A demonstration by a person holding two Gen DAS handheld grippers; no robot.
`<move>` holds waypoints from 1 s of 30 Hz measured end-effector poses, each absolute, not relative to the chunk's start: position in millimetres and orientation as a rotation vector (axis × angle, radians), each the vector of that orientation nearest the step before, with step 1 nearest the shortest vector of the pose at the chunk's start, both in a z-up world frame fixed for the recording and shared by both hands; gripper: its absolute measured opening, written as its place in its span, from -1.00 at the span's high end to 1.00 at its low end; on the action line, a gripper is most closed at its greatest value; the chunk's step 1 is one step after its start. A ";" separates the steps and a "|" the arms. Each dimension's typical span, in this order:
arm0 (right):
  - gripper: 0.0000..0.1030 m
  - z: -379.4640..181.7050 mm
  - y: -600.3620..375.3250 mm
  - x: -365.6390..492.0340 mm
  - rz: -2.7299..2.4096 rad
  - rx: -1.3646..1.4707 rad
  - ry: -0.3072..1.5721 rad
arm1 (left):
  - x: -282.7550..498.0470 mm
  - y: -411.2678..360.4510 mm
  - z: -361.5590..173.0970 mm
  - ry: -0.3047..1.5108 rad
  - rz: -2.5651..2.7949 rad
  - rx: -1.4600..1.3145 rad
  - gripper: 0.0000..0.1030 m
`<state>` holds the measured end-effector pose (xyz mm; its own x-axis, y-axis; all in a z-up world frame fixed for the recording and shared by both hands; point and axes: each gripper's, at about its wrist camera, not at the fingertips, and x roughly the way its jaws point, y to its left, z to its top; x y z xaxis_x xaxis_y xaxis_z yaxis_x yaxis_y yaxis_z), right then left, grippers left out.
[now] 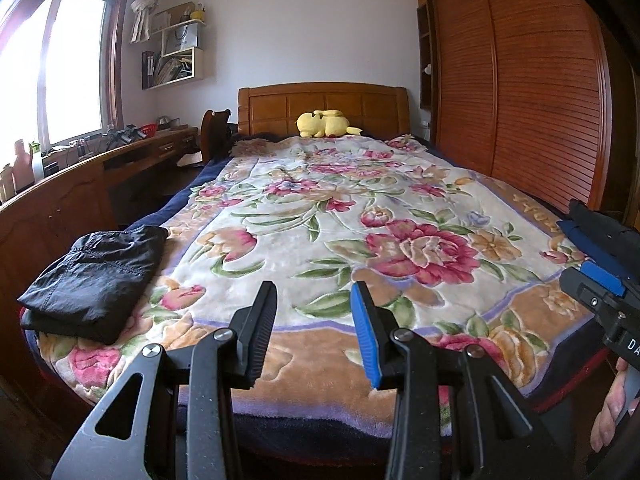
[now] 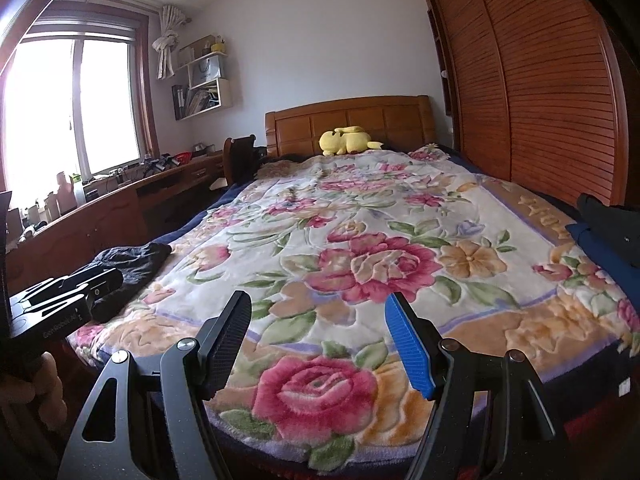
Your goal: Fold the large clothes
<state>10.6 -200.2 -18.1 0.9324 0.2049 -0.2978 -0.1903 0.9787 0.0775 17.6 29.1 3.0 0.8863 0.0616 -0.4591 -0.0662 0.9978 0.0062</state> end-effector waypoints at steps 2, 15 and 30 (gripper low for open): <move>-0.38 -19.1 -199.7 11.1 0.203 0.050 0.309 | 17.4 28.1 2.8 0.479 0.065 -0.009 0.24; -0.38 -19.9 -198.3 12.5 0.203 0.056 0.307 | 18.4 27.8 1.9 0.482 0.062 -0.005 0.24; -0.38 -20.7 -197.6 15.4 0.203 0.061 0.303 | 18.4 23.6 -0.4 0.478 0.062 -0.006 0.24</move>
<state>15.4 -197.6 -20.7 0.9343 0.2079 -0.2897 -0.1897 0.9777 0.0897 18.4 23.6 -0.4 0.8859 0.0582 -0.4602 -0.0608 0.9981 0.0091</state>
